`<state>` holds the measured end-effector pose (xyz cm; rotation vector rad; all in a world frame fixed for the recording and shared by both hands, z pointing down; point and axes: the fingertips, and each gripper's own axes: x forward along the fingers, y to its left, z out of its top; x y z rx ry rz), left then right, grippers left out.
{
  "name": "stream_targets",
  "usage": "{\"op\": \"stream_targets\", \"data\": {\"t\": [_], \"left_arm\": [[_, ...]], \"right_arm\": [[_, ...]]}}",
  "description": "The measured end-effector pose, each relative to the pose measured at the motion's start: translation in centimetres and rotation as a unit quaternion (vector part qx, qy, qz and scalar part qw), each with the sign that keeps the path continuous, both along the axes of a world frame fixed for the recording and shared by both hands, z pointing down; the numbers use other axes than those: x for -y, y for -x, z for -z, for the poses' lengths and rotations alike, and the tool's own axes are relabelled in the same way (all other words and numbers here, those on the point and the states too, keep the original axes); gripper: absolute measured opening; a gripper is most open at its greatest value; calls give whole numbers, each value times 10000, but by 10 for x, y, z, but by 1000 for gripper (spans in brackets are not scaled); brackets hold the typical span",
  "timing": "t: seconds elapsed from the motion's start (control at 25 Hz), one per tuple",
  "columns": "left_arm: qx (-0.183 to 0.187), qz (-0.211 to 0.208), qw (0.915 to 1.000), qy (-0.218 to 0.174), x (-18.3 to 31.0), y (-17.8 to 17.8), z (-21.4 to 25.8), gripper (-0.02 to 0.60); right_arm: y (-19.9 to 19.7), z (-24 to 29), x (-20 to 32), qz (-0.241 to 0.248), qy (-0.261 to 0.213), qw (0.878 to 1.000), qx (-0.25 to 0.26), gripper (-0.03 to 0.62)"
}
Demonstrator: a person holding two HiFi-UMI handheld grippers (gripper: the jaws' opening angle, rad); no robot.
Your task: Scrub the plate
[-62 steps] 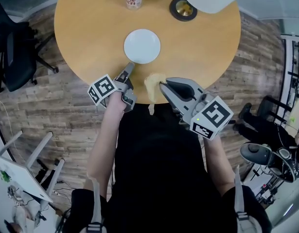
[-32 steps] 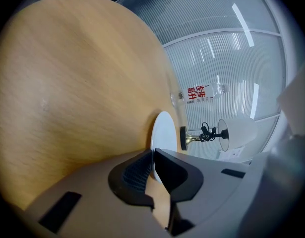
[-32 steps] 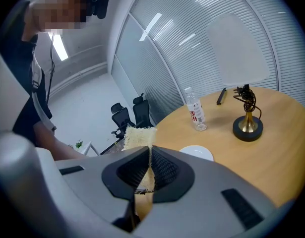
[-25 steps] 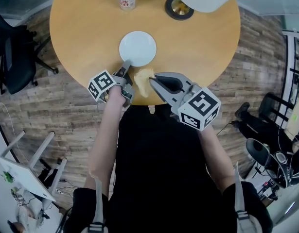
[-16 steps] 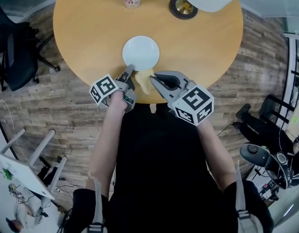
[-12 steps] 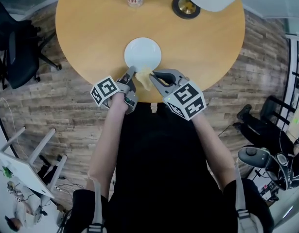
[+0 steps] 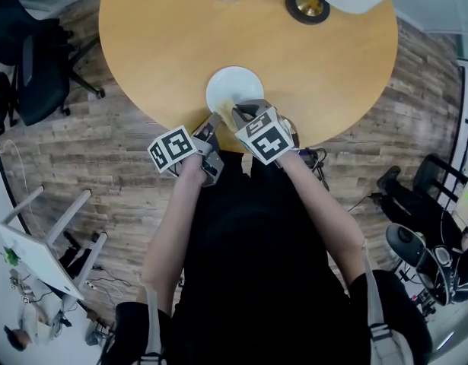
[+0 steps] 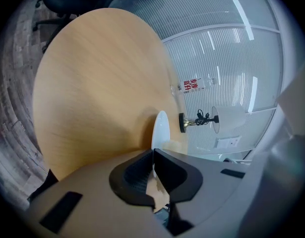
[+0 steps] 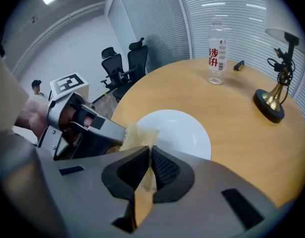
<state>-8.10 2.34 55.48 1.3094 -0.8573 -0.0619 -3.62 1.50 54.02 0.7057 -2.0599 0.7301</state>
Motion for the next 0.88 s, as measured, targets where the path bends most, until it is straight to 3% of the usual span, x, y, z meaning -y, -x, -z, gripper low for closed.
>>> {"op": "stream_targets", "data": {"t": [0.32, 0.88], "left_arm": [[193, -190, 9996, -31, -19, 13, -3, 25], [348, -419, 9983, -195, -27, 29, 2, 24]], "right_arm": [[-7, -21, -19, 441, 181, 9979, -429, 28], [-42, -27, 21, 244, -416, 9937, -1009, 28]]}}
